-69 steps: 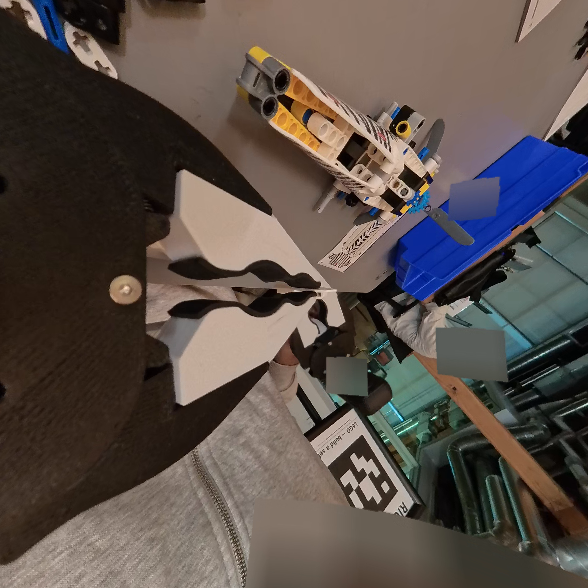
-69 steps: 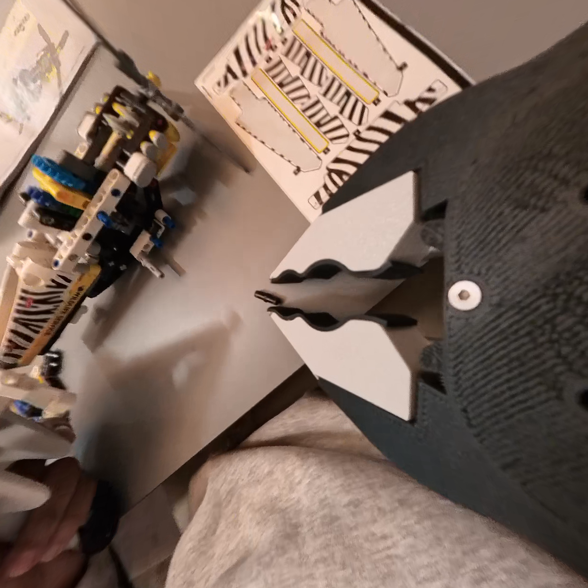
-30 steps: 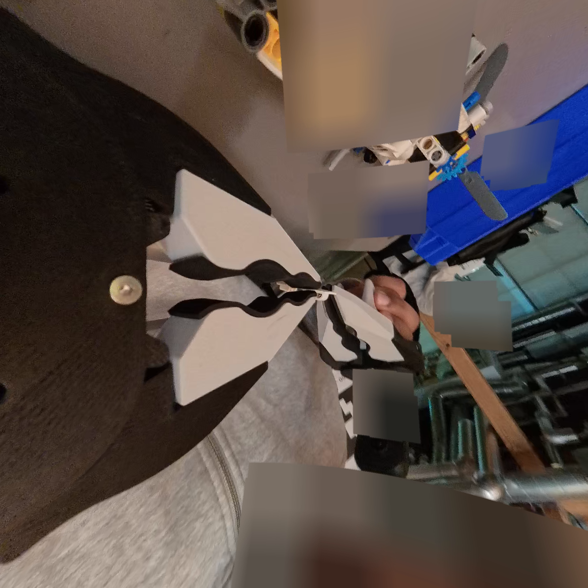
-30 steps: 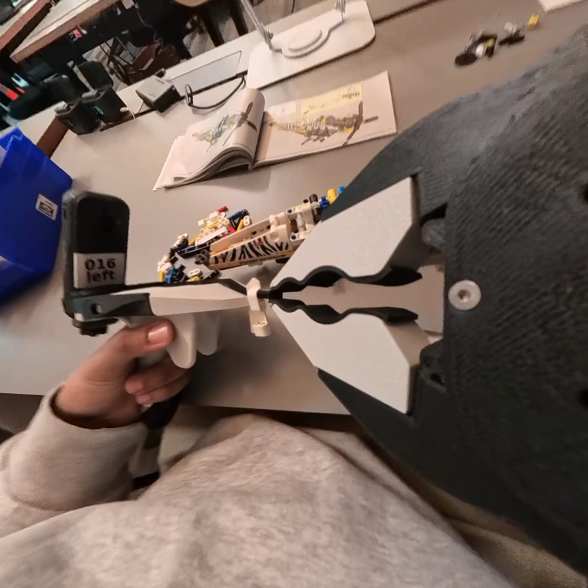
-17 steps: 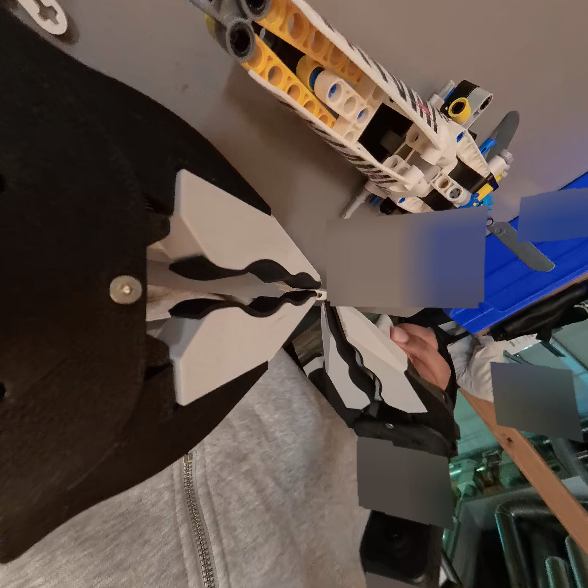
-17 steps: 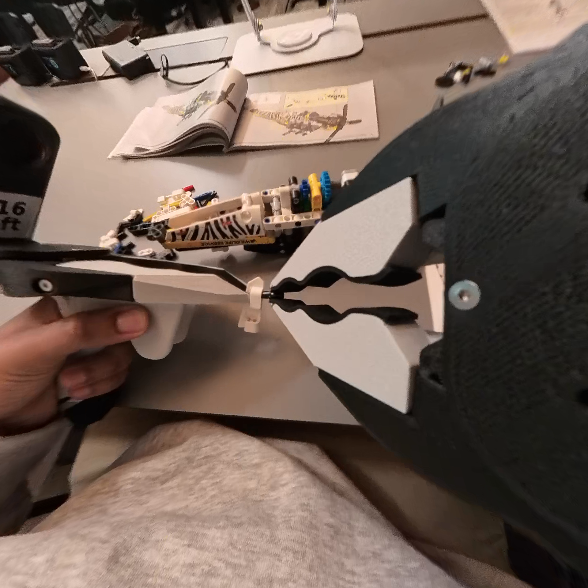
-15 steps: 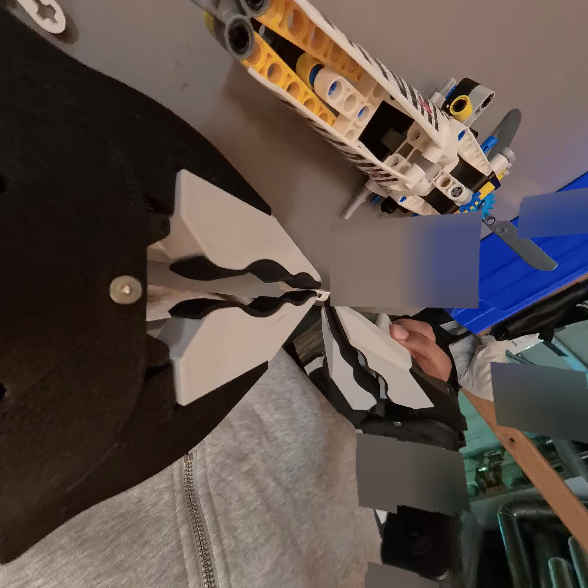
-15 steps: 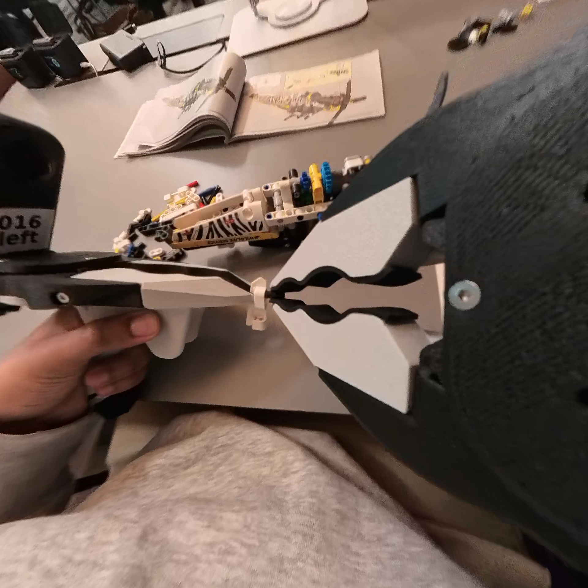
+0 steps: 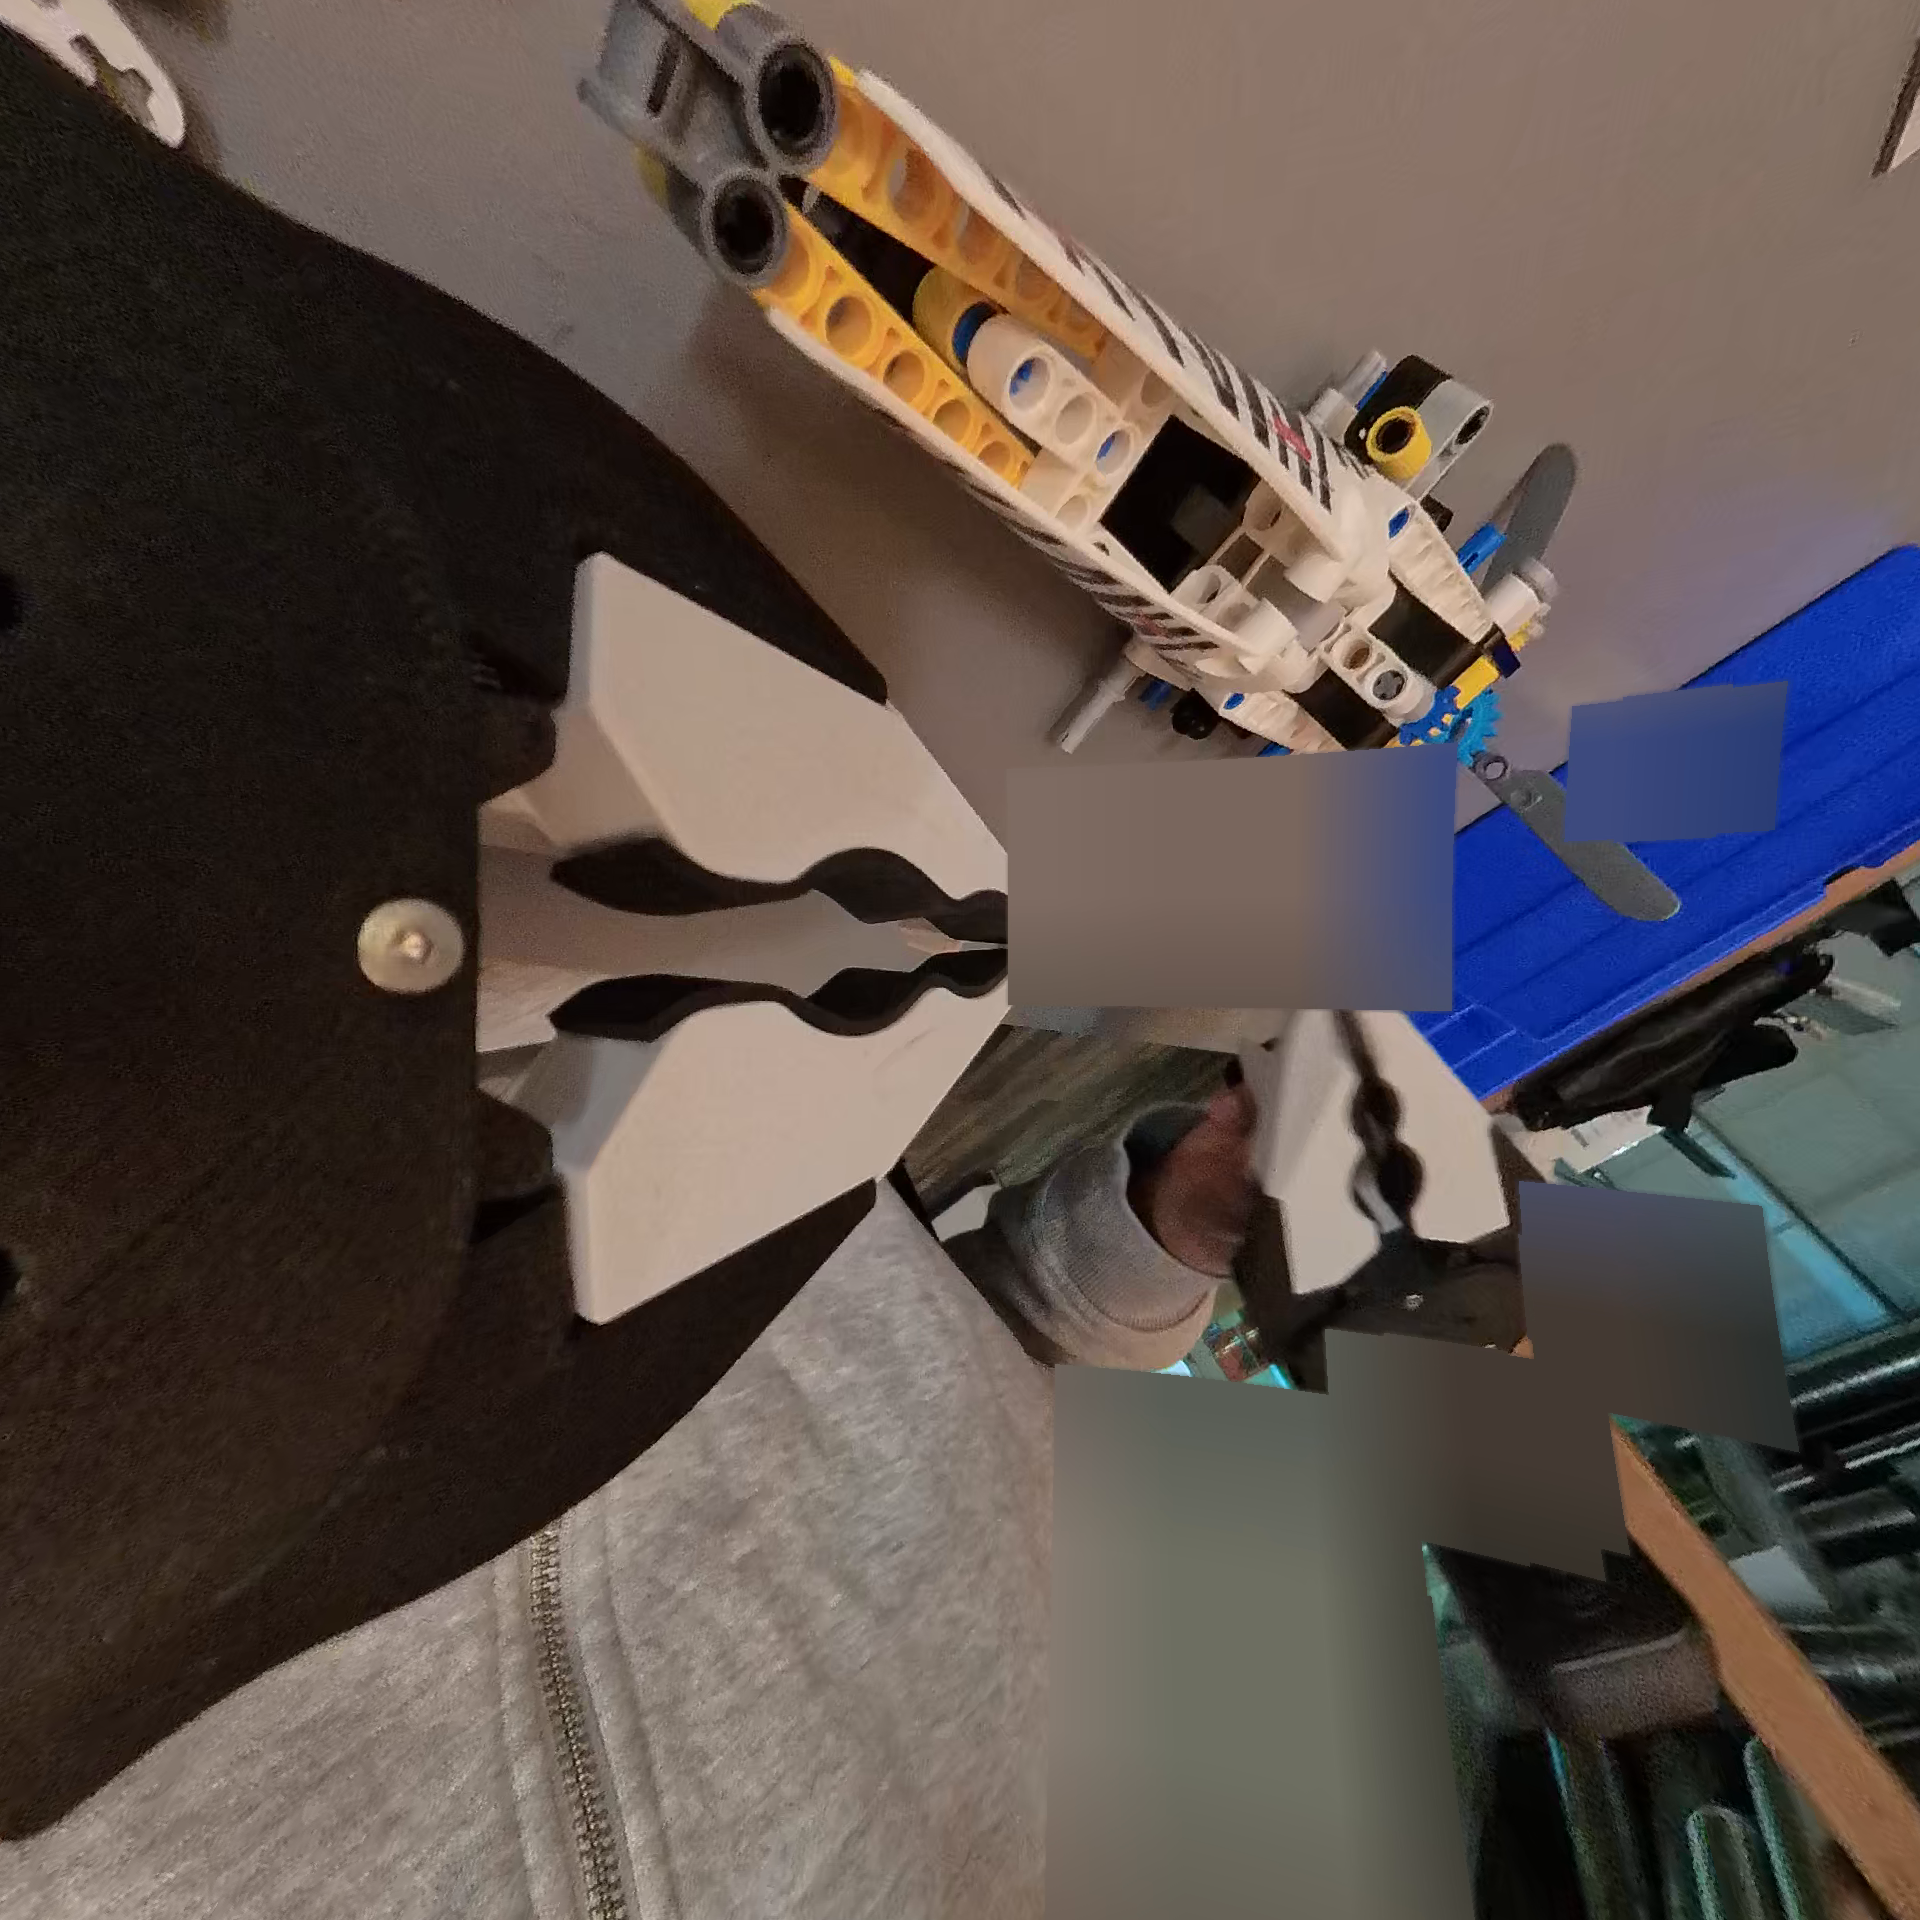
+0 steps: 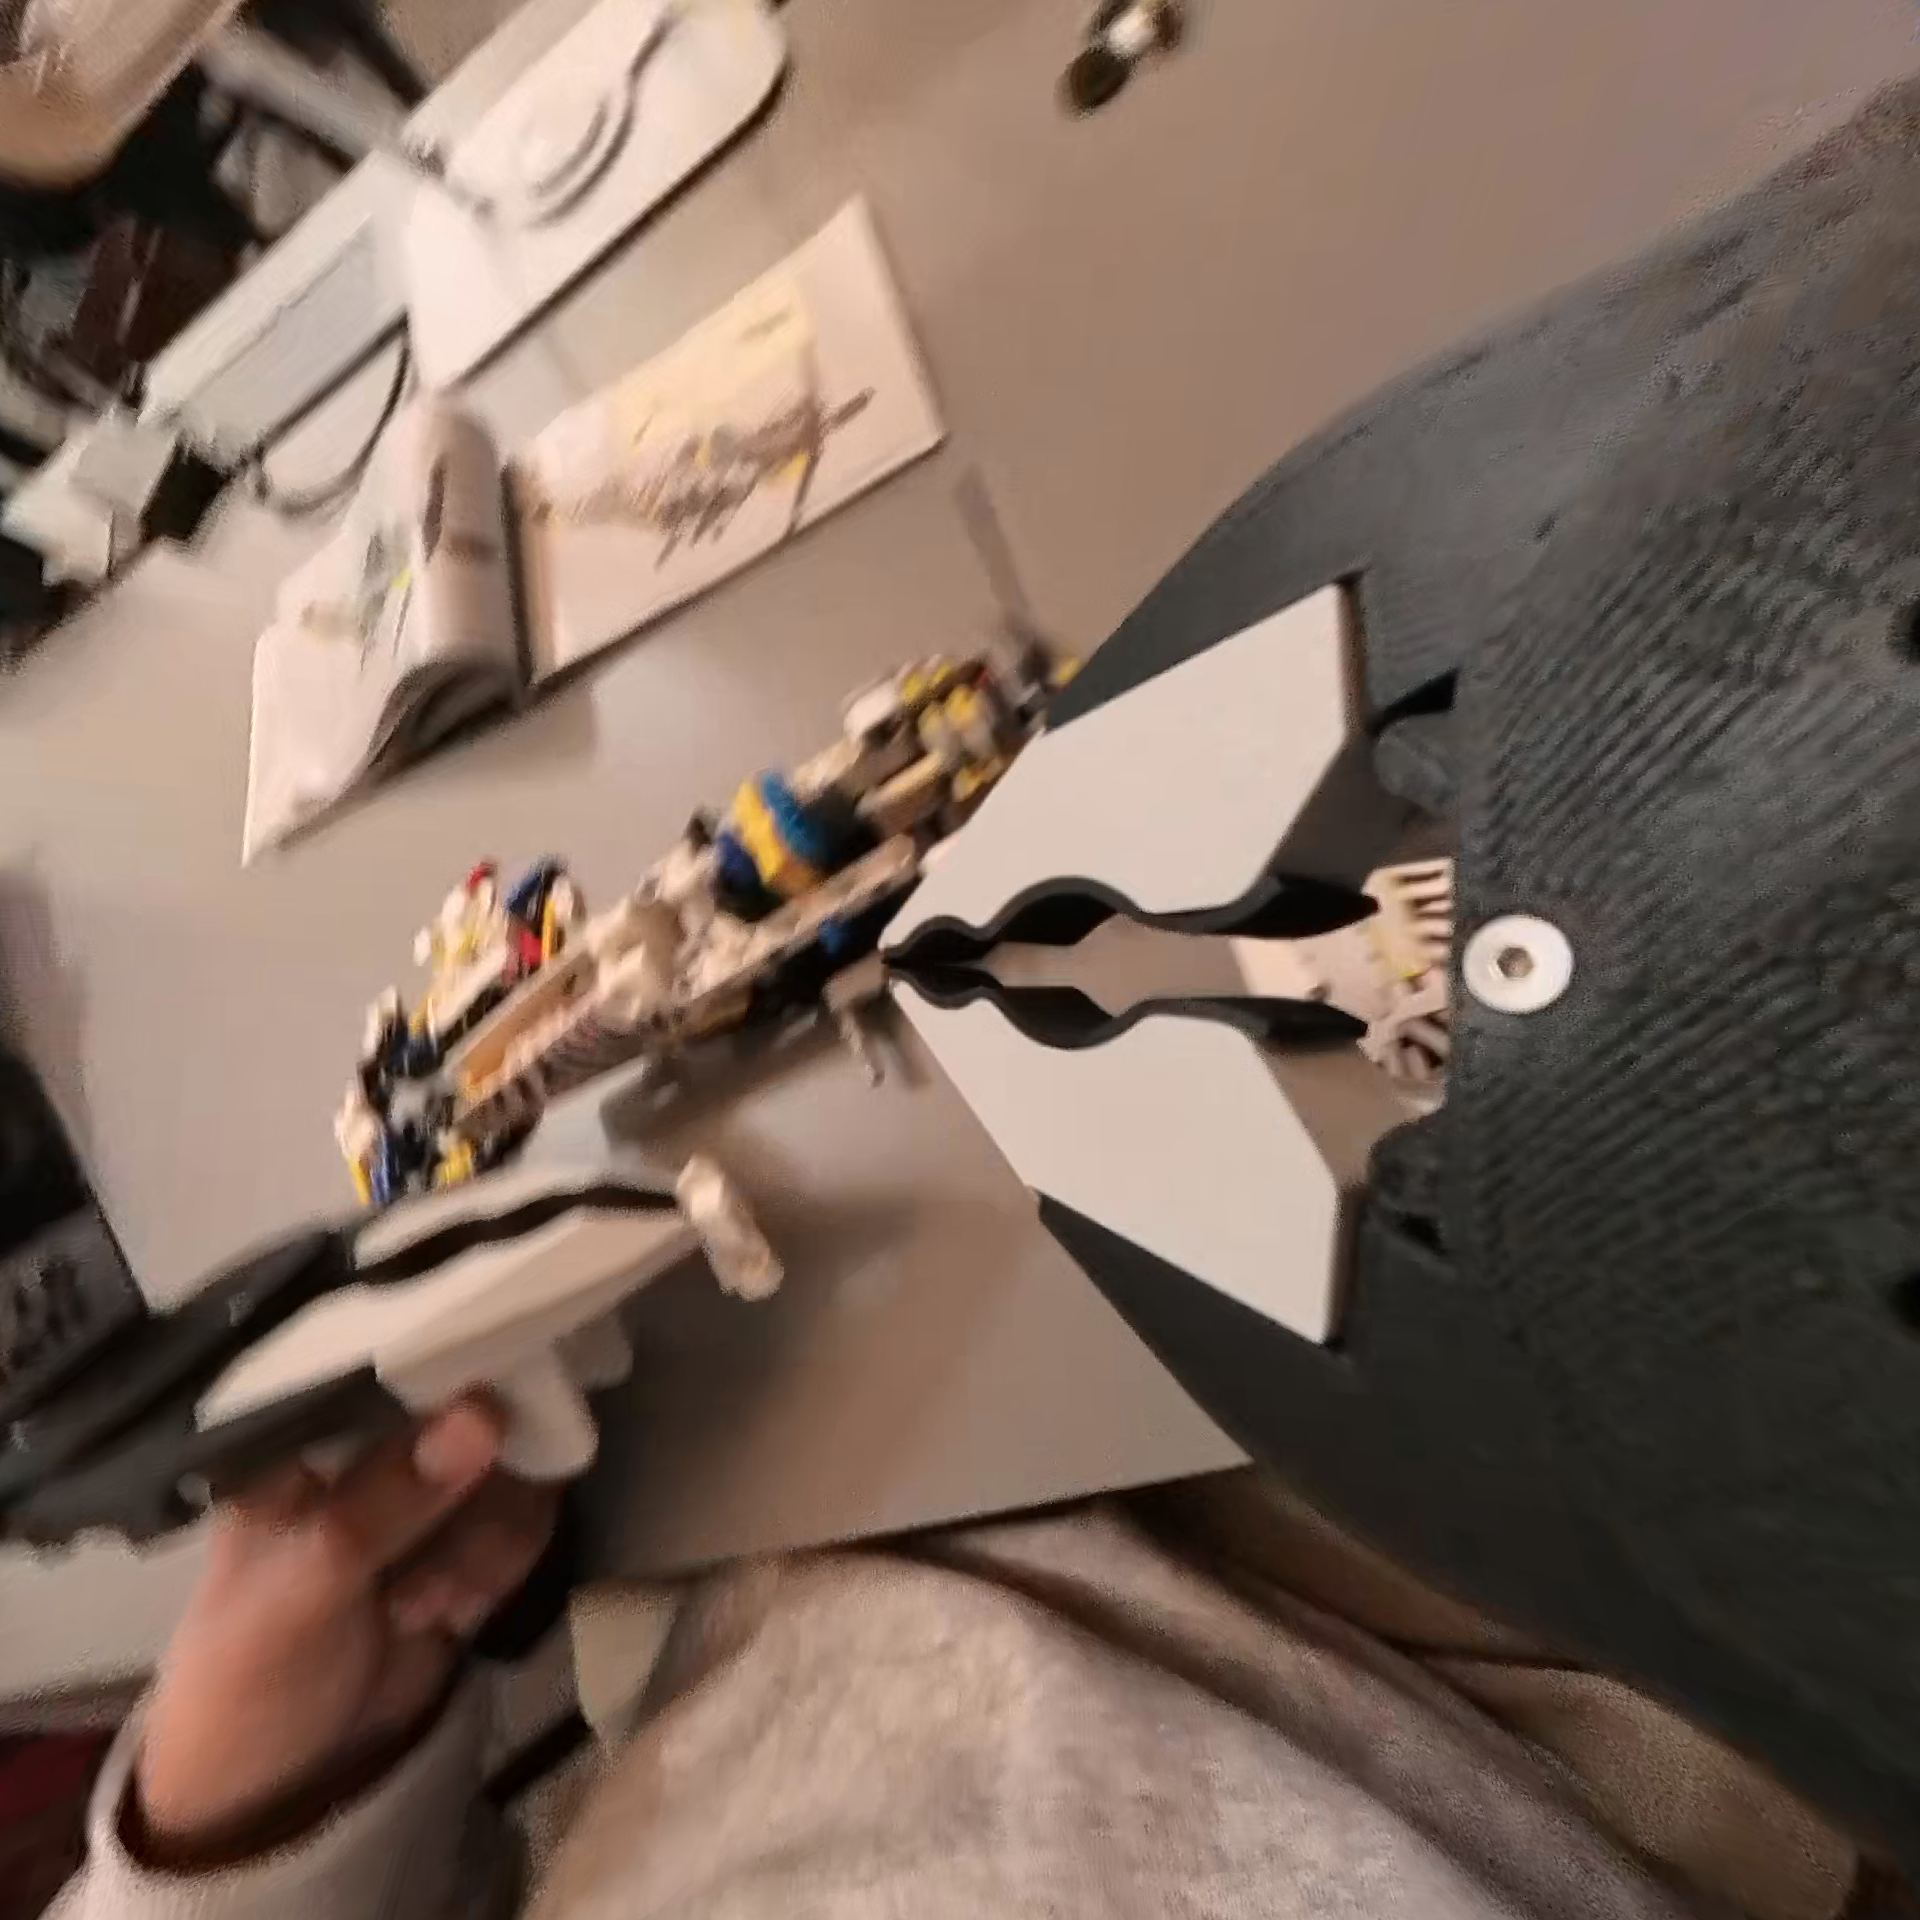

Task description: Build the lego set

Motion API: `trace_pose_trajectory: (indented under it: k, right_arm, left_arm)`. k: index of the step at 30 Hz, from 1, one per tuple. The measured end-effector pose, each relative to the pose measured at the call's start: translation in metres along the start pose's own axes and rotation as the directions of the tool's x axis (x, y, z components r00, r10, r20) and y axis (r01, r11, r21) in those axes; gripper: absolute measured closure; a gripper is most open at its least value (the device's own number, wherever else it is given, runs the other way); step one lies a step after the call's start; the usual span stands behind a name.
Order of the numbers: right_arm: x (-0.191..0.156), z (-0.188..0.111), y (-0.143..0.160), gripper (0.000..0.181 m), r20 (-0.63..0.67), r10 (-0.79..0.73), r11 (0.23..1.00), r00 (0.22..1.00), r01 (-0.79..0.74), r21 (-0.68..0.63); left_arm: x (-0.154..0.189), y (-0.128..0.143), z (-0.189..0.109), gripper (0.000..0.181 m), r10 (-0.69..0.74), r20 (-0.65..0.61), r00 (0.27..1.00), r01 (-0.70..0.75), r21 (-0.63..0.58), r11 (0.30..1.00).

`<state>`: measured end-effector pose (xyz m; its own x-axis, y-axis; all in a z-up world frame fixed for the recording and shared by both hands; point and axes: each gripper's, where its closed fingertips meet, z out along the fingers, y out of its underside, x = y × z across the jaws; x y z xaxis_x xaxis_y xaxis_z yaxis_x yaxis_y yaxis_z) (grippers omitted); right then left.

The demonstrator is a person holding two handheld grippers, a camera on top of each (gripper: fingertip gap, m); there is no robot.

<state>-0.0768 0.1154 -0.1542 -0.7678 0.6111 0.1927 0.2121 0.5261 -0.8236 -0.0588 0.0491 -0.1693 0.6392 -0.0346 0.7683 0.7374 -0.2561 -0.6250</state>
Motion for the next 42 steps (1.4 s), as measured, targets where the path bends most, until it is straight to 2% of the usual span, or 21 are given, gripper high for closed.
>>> trace_pose_trajectory:
  k: [3, 6, 10, 12, 16, 18, 20, 24, 28, 31, 36, 38, 42]
  right_arm:
    - [0.034, -0.044, 0.006, 0.181, -0.101, 0.157, 0.987, 0.982, -0.152, 0.05]
    - [0.051, -0.086, 0.017, 0.181, -0.176, 0.271, 0.962, 0.946, -0.261, 0.082]
    - [0.053, -0.126, 0.042, 0.181, -0.305, 0.272, 0.956, 0.913, -0.292, -0.019]
    - [0.035, -0.129, 0.062, 0.176, -0.283, 0.282, 0.938, 0.917, -0.325, -0.12]
    - [-0.013, -0.122, 0.122, 0.165, -0.207, 0.265, 0.882, 0.942, -0.324, -0.343]
    - [-0.024, -0.117, 0.143, 0.166, -0.187, 0.281, 0.876, 0.941, -0.332, -0.351]
    - [-0.027, -0.114, 0.152, 0.166, -0.171, 0.345, 0.875, 0.923, -0.383, -0.297]
    - [-0.024, -0.113, 0.151, 0.164, -0.131, 0.425, 0.877, 0.896, -0.443, -0.183]
    - [-0.024, -0.11, 0.154, 0.165, -0.119, 0.408, 0.888, 0.905, -0.424, -0.176]
    - [-0.023, -0.107, 0.154, 0.178, -0.121, 0.402, 0.894, 0.907, -0.418, -0.16]
    - [-0.028, -0.102, 0.148, 0.179, -0.082, 0.392, 0.899, 0.916, -0.4, -0.178]
    - [-0.032, -0.095, 0.128, 0.179, -0.044, 0.386, 0.912, 0.922, -0.388, -0.133]
    - [-0.036, -0.073, 0.044, 0.18, 0.045, 0.298, 0.952, 0.954, -0.3, 0.055]
  left_arm:
    - [0.0, -0.002, -0.001, 0.181, -0.001, -0.003, 1.0, 0.001, 0.011, 1.0]
    - [0.001, -0.002, -0.001, 0.181, 0.004, -0.01, 1.0, -0.003, 0.016, 1.0]
    - [0.004, -0.004, -0.003, 0.181, 0.008, -0.027, 1.0, -0.008, 0.029, 1.0]
    - [0.005, -0.004, -0.003, 0.181, 0.009, -0.036, 0.999, -0.008, 0.031, 0.999]
    - [0.007, -0.005, -0.002, 0.181, 0.018, -0.056, 0.998, -0.016, 0.032, 0.999]
    - [0.009, -0.005, -0.002, 0.181, 0.021, -0.066, 0.998, -0.019, 0.027, 0.999]
    - [0.01, -0.004, -0.001, 0.181, 0.021, -0.073, 0.997, -0.019, 0.023, 1.0]
    - [0.01, -0.004, 0.0, 0.181, 0.026, -0.072, 0.997, -0.024, 0.018, 1.0]
    - [0.01, -0.004, 0.001, 0.181, 0.022, -0.08, 0.997, -0.02, 0.02, 1.0]
    - [0.01, -0.004, 0.002, 0.181, 0.028, -0.075, 0.997, -0.026, 0.018, 0.999]
    - [0.012, -0.005, 0.001, 0.181, 0.027, -0.085, 0.996, -0.025, 0.028, 0.999]
    - [0.013, -0.006, 0.0, 0.181, 0.022, -0.098, 0.995, -0.019, 0.033, 0.999]
    - [0.027, -0.01, 0.0, 0.181, -0.075, -0.231, 0.97, 0.089, 0.051, 0.995]
